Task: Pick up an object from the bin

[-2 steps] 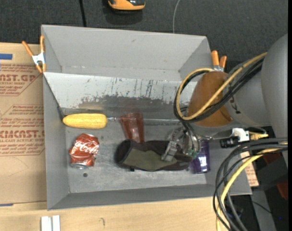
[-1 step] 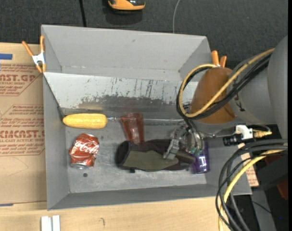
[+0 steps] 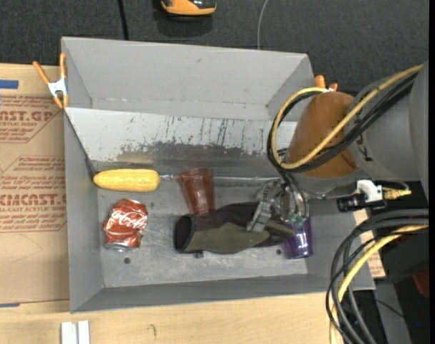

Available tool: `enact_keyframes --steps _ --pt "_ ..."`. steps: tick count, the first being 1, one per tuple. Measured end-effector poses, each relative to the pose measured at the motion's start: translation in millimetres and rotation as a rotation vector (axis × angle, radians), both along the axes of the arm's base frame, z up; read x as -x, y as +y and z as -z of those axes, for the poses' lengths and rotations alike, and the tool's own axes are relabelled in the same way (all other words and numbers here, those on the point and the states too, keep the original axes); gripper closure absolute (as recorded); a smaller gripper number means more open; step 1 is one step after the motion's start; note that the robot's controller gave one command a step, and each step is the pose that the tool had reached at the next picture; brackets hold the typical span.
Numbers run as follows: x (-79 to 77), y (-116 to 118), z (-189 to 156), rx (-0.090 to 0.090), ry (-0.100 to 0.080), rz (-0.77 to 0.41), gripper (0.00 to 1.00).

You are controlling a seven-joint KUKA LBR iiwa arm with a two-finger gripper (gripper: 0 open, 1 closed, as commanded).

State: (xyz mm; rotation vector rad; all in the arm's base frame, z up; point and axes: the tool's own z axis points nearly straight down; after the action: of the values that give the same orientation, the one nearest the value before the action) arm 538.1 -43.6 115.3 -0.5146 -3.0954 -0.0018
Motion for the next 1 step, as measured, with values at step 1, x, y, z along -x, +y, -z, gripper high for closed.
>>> enact_keyframes --steps 1 --pt "-0.5 0.0 -15.4 0.001 -0.004 0.0 1.0"
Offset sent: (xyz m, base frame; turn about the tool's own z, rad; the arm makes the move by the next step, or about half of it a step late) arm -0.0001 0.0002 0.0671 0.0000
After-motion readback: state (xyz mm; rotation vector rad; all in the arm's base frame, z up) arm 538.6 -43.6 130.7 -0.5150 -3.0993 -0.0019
